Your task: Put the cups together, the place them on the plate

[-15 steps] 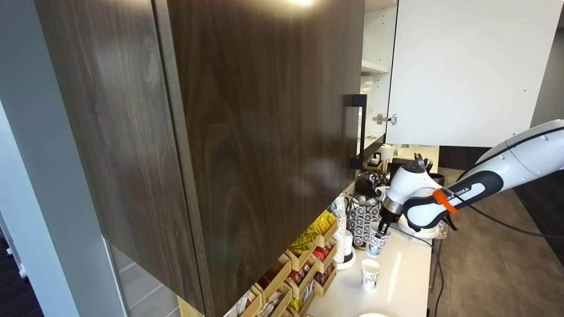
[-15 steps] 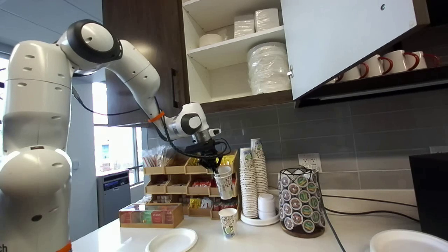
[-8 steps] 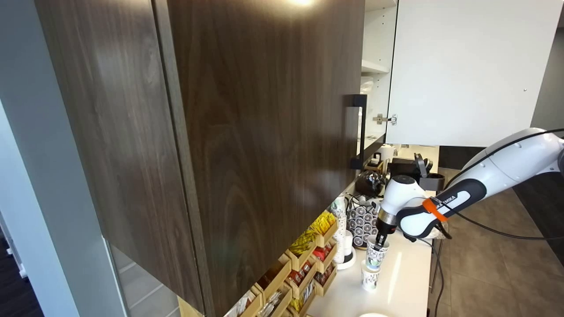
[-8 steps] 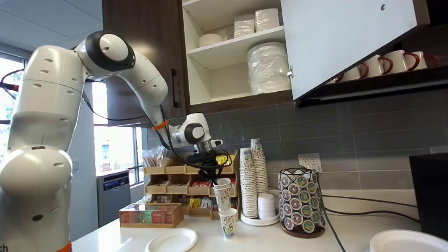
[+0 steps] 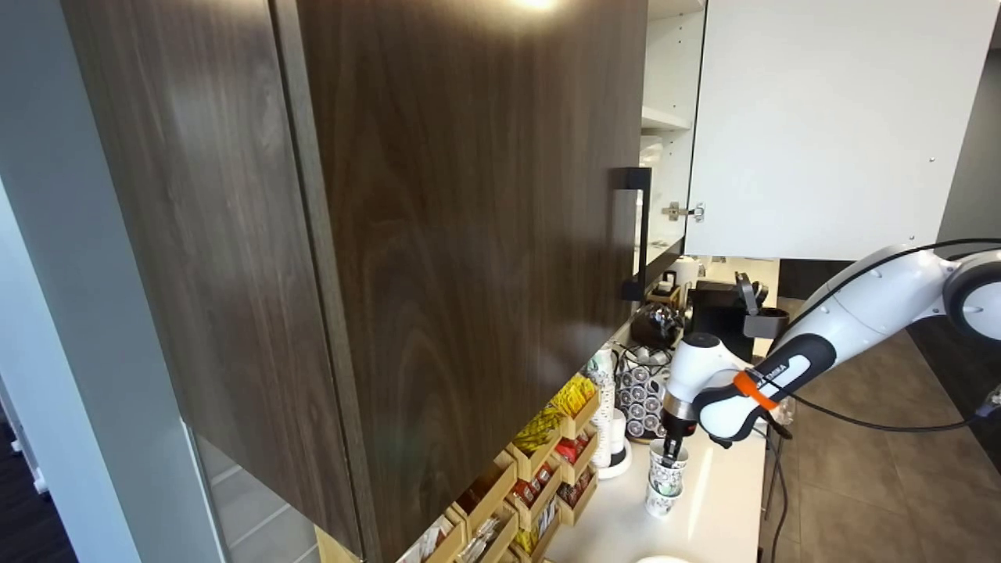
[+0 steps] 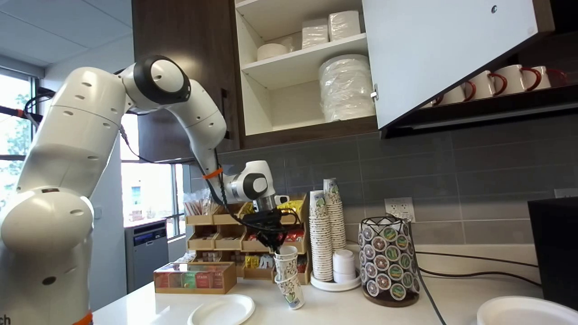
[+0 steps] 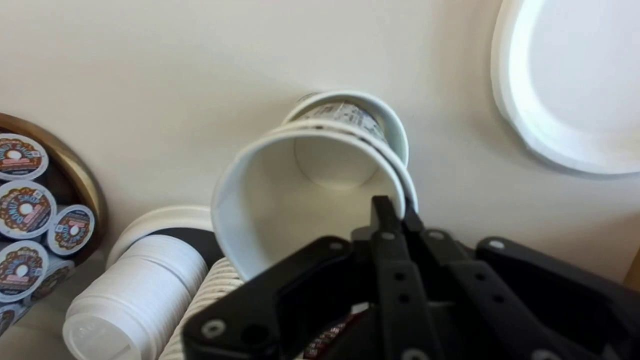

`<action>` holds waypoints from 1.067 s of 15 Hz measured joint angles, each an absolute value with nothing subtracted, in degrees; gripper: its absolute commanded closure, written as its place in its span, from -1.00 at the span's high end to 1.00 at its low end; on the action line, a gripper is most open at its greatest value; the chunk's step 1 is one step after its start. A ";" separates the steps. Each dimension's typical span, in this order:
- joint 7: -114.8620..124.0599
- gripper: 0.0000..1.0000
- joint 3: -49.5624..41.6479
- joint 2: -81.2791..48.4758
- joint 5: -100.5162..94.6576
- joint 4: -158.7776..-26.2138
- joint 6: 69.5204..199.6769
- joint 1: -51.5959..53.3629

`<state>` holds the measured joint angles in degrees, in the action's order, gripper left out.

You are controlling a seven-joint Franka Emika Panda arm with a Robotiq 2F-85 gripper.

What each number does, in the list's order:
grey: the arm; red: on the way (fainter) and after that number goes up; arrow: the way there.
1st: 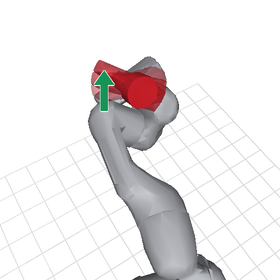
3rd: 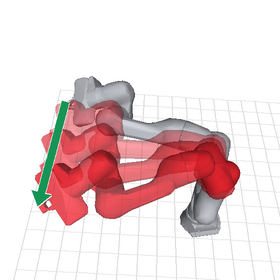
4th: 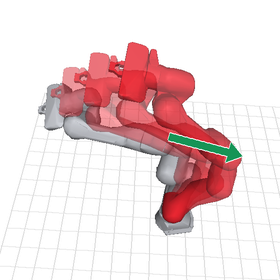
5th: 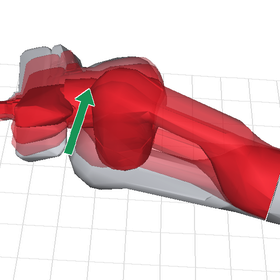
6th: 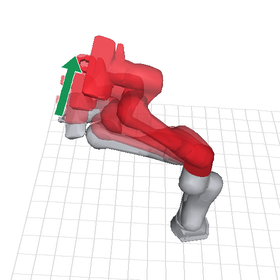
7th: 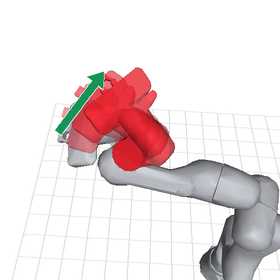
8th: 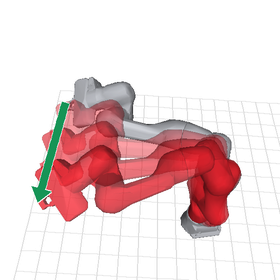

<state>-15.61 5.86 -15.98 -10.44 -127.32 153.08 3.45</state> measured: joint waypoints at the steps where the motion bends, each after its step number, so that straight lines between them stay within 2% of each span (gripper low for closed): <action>1: -15.61 -0.94 5.80 -17.01 -10.59 -127.03 153.08 3.52; 9: -14.69 -0.95 4.95 -24.78 -11.79 -123.52 153.10 4.14; 16: -13.96 -0.95 4.44 -25.28 -11.83 -122.91 153.10 4.98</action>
<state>-13.96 4.44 -25.28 -11.83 -122.91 153.10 4.98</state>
